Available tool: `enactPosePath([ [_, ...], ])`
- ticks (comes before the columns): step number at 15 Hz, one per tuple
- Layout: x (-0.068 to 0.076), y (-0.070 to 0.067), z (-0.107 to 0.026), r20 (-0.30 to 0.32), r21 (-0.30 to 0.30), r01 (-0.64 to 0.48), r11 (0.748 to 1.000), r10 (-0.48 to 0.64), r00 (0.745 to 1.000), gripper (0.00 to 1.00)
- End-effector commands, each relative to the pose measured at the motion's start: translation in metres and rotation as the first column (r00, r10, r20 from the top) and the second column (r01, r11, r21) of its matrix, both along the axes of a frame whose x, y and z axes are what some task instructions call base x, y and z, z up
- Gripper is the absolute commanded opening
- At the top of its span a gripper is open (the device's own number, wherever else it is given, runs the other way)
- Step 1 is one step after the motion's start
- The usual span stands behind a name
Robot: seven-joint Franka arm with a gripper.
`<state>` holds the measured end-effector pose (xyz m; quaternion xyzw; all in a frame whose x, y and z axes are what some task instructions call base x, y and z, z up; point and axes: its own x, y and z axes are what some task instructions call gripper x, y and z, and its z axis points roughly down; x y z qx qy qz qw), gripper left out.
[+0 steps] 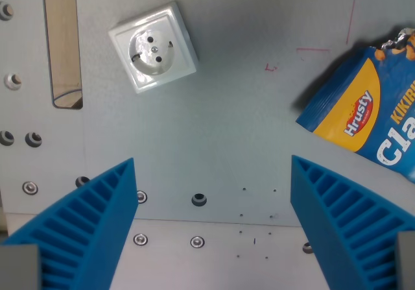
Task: Rotate around gripper positive z
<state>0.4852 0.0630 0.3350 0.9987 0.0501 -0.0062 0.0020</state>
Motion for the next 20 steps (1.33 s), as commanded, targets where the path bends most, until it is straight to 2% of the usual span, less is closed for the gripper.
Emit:
enactPosePath([
  [1,-0.0001,0.0000,0.0023,0.005,0.000,0.013,1.000,-0.013,1.000,1.00],
  [10,-0.0001,0.0000,0.0023,0.005,-0.001,0.133,0.991,-0.133,0.991,1.00],
  [20,-0.0001,0.0000,0.0023,0.006,-0.001,0.264,0.965,-0.264,0.965,1.00],
])
